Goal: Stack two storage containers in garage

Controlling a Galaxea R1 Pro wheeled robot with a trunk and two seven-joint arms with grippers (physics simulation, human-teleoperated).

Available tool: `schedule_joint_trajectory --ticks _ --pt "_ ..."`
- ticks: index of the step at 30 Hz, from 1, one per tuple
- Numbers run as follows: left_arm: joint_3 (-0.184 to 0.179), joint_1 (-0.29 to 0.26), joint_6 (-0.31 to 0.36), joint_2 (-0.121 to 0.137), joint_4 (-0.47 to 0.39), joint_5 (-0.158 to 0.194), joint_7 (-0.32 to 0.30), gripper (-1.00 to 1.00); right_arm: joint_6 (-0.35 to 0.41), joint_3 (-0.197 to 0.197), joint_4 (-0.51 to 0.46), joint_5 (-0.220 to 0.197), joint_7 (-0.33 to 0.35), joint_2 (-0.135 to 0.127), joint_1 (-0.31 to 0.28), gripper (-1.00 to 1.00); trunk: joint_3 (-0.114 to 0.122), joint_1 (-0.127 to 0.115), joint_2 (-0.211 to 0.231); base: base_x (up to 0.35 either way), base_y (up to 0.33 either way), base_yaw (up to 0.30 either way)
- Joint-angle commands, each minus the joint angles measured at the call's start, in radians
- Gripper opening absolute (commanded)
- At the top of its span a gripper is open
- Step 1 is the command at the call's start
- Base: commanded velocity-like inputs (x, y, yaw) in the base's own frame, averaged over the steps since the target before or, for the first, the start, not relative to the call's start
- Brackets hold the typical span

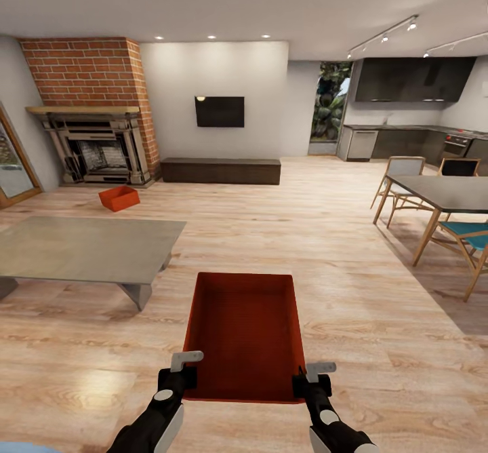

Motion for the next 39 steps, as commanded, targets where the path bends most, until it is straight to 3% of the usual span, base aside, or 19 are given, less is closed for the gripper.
schedule_joint_trajectory --ticks 1,39 --pt "-0.002 0.000 0.005 0.002 0.002 0.017 0.031 -1.00 -0.040 -0.017 -0.002 0.001 -0.019 -0.002 -0.001 -1.00 0.000 0.000 -0.001 0.000 0.000 0.000" --pt "-0.002 0.000 0.005 0.002 0.002 0.016 0.030 -1.00 -0.039 -0.017 -0.002 0.001 -0.019 -0.002 -0.001 -1.00 0.061 0.000 -0.001 0.000 0.000 0.000"
